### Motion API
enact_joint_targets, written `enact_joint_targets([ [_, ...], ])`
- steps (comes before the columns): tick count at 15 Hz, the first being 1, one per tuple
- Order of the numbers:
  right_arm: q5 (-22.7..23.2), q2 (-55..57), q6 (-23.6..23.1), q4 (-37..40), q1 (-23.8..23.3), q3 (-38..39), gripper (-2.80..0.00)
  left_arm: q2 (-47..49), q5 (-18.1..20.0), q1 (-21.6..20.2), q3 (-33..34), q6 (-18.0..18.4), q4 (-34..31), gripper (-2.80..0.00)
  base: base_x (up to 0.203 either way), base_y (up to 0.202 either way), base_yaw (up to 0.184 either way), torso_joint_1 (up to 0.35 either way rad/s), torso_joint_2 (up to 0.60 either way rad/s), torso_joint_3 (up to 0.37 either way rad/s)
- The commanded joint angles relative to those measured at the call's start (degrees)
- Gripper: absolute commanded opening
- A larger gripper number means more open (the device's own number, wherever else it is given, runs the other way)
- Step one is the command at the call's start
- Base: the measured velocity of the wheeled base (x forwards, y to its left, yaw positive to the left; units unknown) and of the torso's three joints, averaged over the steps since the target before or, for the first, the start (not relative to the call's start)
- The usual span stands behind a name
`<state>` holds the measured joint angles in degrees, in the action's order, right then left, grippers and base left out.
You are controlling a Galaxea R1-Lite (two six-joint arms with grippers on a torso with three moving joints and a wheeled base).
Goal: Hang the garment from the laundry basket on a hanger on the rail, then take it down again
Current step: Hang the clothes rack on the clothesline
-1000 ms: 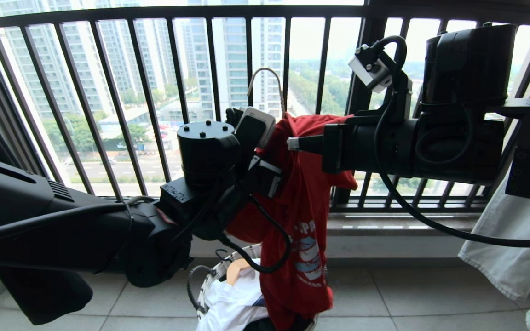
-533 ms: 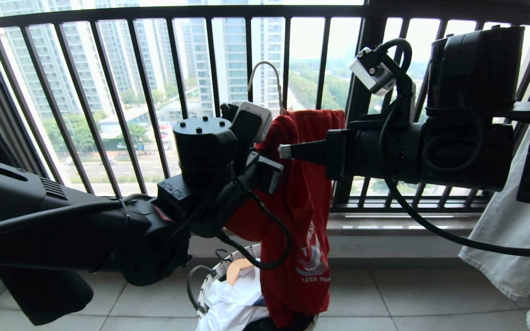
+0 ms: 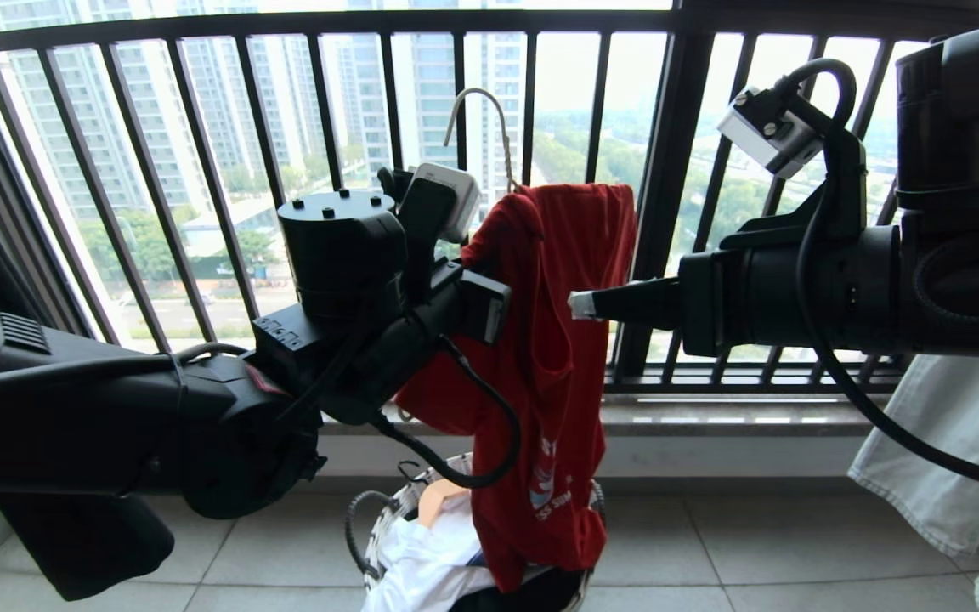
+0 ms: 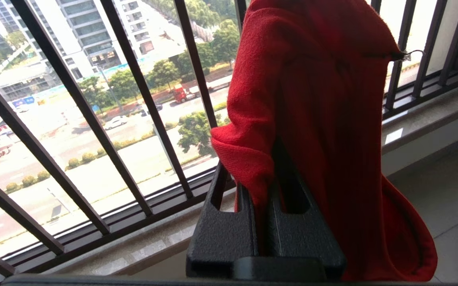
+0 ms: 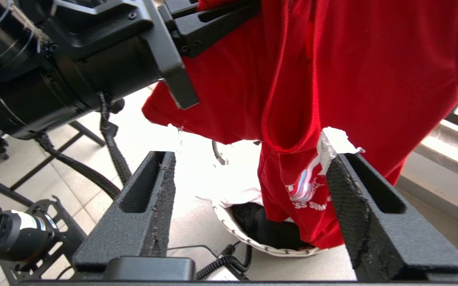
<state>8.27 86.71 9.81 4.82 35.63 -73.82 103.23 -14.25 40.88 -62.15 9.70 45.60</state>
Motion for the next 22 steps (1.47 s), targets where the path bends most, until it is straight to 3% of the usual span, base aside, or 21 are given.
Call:
enact_joint_targets([
  [1,0.08,-2.11,-0.13,5.34,-2.4,-1.93,-2.8,-4.77,4.7,-0.1,1.08,-2.71,-7.42,-2.8,0.0,0.0,0.0,0.0,0.0,0.0],
  [3,0.08,-2.51,-0.31,9.66,-4.53,-4.67,-2.8,-8.48,14.08,-0.94,1.25,-7.35,-14.78,-2.8,0.0,0.0,0.0,0.0,0.0,0.0],
  [6,-0.03,-2.68,-4.24,17.55,-5.23,-8.42,-2.8,-10.28,24.85,-4.08,2.54,-9.25,-18.1,-2.8,0.0,0.0,0.0,0.0,0.0,0.0],
  [12,-2.48,-2.13,-17.35,23.88,-5.31,-8.58,-2.8,-11.32,36.34,-4.73,7.5,-9.17,-17.74,-2.8,0.0,0.0,0.0,0.0,0.0,0.0],
  [13,-2.42,-2.36,-18.7,23.96,-5.31,-8.59,0.0,-11.62,37.94,-5.11,8.15,-9.11,-17.74,-2.8,0.0,0.0,0.0,0.0,0.0,0.0],
  [16,-0.92,-2.47,-25.91,24.14,-6.18,-8.02,0.0,-13.47,43.36,-6.32,10.14,-8.74,-17.74,-2.8,0.0,0.0,0.0,0.0,0.0,0.0],
  [18,1.0,-2.42,-29.14,24.1,-6.79,-8.01,0.0,-14.23,43.63,-6.33,10.88,-8.28,-17.74,-2.8,0.0,0.0,0.0,0.0,0.0,0.0],
  [22,9.02,-2.07,-34.59,24.01,-8.93,-8.0,0.0,-17.26,48.73,-6.91,12.63,-7.94,-17.89,-2.8,0.0,0.0,0.0,0.0,0.0,0.0],
])
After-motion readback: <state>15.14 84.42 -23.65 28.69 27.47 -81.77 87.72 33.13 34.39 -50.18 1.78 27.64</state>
